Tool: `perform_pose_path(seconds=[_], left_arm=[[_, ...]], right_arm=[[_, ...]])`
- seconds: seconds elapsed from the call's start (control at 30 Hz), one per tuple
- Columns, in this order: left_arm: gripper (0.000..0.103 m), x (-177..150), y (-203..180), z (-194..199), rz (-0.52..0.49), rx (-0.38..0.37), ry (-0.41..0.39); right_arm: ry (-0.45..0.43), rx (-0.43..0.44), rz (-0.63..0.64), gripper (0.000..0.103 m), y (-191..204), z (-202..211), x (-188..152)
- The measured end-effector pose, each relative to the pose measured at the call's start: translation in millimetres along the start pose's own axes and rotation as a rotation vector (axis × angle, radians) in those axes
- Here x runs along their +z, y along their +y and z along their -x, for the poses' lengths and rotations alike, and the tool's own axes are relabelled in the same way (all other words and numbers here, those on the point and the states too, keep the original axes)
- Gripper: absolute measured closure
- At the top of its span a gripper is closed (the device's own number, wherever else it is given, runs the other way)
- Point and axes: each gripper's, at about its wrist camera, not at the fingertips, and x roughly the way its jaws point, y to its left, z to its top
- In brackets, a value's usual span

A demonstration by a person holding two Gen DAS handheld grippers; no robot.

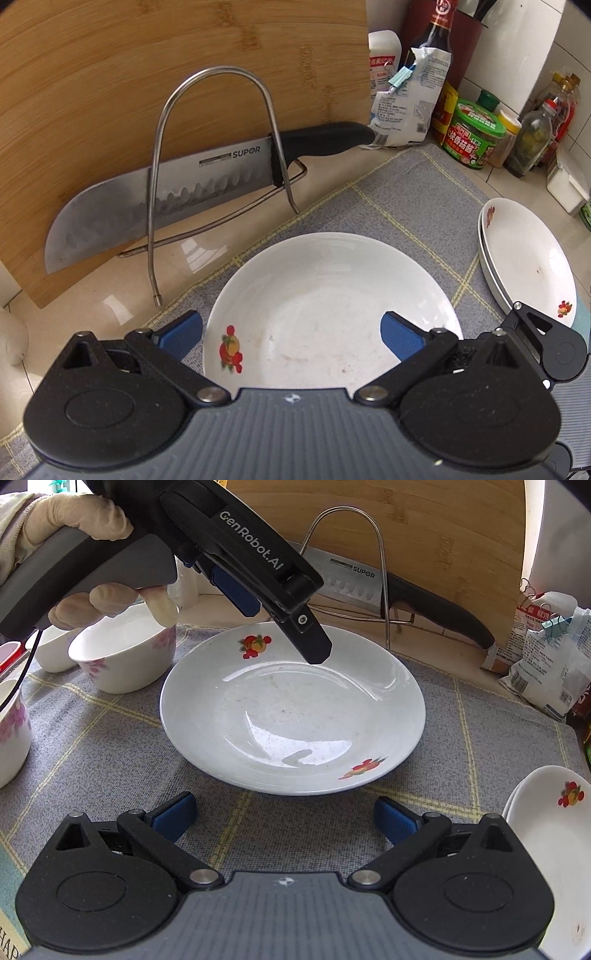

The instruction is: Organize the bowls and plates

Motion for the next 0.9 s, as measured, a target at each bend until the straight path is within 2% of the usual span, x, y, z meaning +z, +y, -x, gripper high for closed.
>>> perform_pose_path(seconds=[0.2,0.3,0.9], left_arm=[[0.003,8,2,-11,-0.006,-0.005,0.022],[0.008,11,4,-17,-0.002,-0.016,0.039],[0.018,17,11,-33,-0.025,-0.042,0.109]], right_arm=[[-0.013,0.003,0.006,0.000,-1,0,-1],[-0.015,0.000,0.002,0.000,-1,1,-1],[-0.033,-0.020,-0.016,0.000,-10,-4,3]])
